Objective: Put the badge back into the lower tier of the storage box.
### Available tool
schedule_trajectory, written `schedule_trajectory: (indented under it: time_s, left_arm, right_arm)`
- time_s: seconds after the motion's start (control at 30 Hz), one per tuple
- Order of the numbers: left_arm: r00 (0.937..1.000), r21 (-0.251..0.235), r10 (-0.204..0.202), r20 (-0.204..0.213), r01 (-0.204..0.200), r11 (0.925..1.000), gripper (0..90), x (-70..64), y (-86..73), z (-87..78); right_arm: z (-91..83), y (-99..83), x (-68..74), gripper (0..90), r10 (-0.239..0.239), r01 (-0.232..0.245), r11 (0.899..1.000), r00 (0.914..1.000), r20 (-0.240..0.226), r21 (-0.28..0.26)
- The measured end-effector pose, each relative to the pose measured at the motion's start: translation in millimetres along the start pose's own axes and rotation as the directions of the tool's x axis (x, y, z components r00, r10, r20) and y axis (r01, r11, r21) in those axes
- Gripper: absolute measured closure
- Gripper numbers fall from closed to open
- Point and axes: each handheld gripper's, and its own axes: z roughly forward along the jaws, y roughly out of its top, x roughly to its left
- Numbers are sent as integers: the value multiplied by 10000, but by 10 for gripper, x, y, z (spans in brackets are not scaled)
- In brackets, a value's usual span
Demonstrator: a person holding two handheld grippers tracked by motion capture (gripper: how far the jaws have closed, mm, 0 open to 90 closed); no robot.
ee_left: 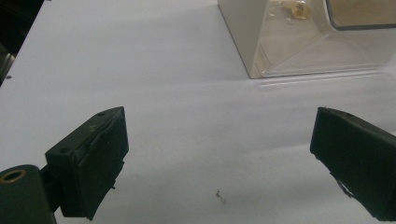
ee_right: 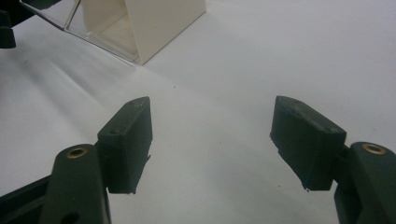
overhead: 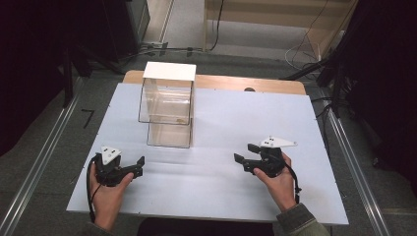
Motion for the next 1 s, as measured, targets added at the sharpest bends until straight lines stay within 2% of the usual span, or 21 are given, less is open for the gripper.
schedule_trajectory:
  time_s: [0.43, 1.0]
  left_arm:
    - [10000, -2, -1, -3, 1, 10000, 49, 1, 0, -3]
    - [10000, -5, -9, 22, 9, 10000, 50, -2, 0, -1]
  right_arm:
    - [-112, -96, -150, 263, 207, -211, 9997, 9991, 368, 92]
    - [-336, -187, -339, 255, 573, -565, 9983, 9944, 887, -110]
